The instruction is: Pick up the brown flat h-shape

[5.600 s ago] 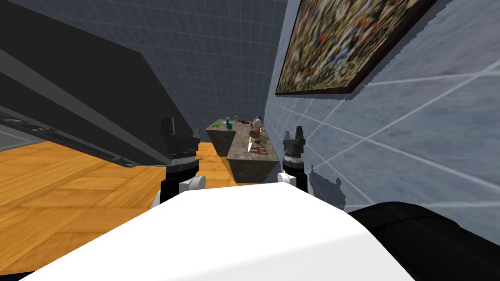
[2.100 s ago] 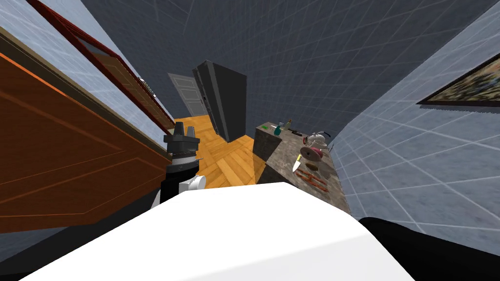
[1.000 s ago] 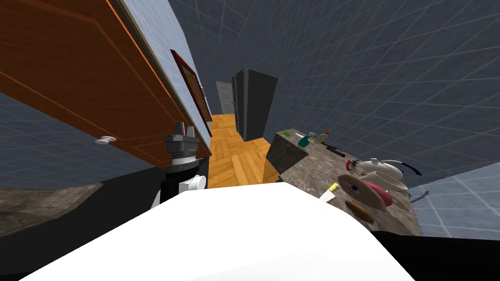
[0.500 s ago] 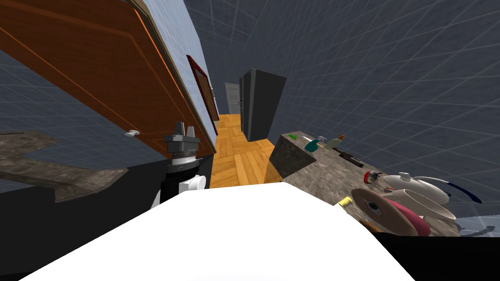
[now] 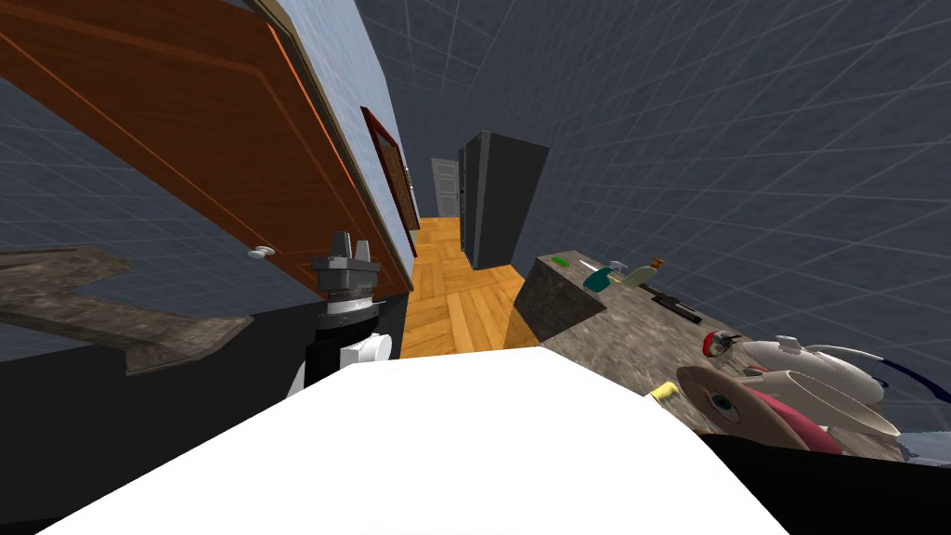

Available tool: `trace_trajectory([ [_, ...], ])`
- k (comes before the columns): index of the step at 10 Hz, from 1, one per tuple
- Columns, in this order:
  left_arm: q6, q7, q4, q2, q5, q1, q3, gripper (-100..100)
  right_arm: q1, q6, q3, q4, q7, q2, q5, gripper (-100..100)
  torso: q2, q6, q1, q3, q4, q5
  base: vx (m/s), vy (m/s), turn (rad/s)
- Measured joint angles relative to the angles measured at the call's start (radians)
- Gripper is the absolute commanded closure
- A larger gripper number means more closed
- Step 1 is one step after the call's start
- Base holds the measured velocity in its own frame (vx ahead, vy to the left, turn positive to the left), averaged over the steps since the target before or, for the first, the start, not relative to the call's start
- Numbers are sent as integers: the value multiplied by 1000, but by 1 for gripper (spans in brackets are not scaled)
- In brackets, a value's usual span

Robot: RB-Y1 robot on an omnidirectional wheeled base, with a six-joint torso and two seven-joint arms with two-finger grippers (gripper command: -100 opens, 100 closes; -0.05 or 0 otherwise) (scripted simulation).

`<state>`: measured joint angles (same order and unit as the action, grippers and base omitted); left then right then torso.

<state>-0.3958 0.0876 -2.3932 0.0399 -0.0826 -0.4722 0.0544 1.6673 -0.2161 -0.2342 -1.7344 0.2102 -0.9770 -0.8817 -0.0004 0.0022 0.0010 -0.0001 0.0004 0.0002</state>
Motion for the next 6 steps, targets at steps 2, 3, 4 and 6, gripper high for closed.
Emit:
trace_trajectory([
  [2,0,0,0,0,0,0,0,0,0,-2,1,-1,0,0,0,100,0,0,-1,0,0,0,0,3,-2],
  [3,0,0,0,0,0,0,0,0,0,-1,0,-1,0,0,0,100,0,0,0,0,0,0,0,0,0],
  [4,0,0,0,0,0,0,0,0,0,-1,0,-1,0,0,0,100,0,0,0,0,0,0,0,0,0],
  [6,0,0,0,0,0,0,0,0,0,-1,0,-1,1,0,0,100,0,0,0,0,0,0,-1,-1,-33],
])
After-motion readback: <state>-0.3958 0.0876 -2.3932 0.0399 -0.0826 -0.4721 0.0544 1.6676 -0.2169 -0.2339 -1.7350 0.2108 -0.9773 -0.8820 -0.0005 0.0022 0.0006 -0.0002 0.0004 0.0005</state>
